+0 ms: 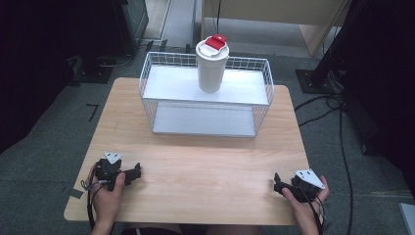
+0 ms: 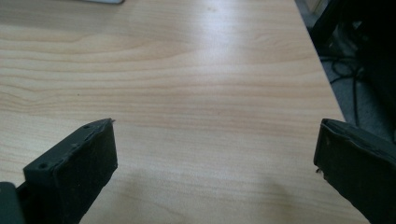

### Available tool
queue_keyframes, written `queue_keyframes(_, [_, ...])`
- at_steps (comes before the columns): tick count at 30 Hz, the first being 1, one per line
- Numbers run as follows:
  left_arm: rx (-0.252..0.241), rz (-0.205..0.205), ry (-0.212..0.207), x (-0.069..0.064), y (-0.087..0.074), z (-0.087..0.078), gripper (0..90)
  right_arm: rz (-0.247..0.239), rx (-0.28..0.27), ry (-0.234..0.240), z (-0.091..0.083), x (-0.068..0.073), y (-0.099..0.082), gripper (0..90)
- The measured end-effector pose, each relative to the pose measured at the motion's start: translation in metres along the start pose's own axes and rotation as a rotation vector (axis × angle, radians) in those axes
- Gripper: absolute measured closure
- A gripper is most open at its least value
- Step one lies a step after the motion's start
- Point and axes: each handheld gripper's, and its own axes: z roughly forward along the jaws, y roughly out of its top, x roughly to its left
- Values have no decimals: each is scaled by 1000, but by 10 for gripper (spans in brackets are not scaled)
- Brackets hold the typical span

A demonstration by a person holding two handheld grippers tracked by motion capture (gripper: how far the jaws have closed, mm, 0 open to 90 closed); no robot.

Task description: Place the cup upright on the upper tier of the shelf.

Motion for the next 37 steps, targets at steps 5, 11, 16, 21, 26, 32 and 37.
queue_keyframes(5, [0, 0, 0, 0, 0, 0, 0, 3, 33, -5, 1, -5, -1, 0])
queue_keyframes(11, [0, 0, 0, 0, 0, 0, 0, -47, 112, 16, 4, -11, -2, 0])
queue_keyframes(16, [-1, 0, 0, 0, 0, 0, 0, -4, 148, 102, 4, -19, -4, 0])
queue_keyframes(21, [0, 0, 0, 0, 0, 0, 0, -9, 149, 110, 3, -20, -4, 0])
queue_keyframes(26, [0, 2, 0, 0, 0, 0, 0, -22, 149, 122, 2, -22, -5, 0])
queue_keyframes(32, [0, 2, 0, 0, 0, 0, 0, -15, 151, 115, 0, -25, -7, 0])
queue_keyframes(37, [-1, 2, 0, 0, 0, 0, 0, -17, 151, 114, 0, -25, -7, 0])
